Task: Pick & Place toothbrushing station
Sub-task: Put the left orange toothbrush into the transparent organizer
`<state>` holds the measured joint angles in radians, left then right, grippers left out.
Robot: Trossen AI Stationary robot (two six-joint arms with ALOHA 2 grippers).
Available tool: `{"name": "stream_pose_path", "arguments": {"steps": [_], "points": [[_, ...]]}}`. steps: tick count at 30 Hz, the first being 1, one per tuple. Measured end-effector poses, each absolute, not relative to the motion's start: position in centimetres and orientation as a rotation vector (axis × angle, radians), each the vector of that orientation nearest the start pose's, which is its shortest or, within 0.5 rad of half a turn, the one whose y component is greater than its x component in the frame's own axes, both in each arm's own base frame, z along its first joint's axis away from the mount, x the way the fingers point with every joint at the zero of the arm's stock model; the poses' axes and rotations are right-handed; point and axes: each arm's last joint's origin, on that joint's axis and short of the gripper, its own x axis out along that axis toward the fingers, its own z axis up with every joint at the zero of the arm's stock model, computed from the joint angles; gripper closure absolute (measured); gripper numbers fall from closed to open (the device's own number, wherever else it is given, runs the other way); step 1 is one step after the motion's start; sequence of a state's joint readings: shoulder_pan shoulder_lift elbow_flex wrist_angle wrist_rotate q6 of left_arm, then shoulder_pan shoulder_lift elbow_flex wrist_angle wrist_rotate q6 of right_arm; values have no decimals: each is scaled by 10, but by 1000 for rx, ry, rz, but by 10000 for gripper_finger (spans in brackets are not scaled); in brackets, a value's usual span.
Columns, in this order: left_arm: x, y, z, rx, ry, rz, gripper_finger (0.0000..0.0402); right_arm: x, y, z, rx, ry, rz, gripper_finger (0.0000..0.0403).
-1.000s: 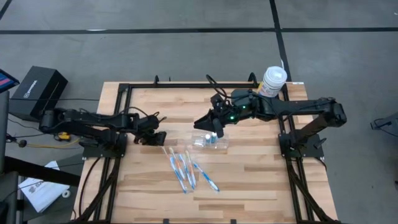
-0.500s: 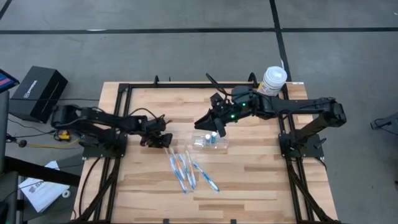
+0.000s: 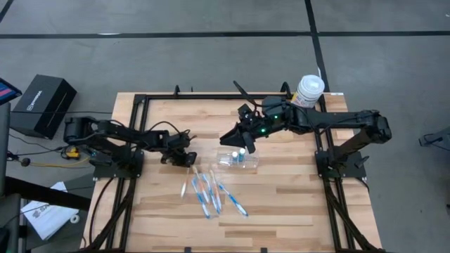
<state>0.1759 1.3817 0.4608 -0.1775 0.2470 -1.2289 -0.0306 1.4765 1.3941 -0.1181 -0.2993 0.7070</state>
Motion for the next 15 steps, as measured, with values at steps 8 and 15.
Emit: {"name": "stream_pose_path", "arguments": {"steps": [8,15], "points": [[223,38,145,-1272,661,539,401,338,-3,390,731,256,211,285],[210,51,185,-1174,412,502,401,337,-5,407,700,195,229,285]]}}
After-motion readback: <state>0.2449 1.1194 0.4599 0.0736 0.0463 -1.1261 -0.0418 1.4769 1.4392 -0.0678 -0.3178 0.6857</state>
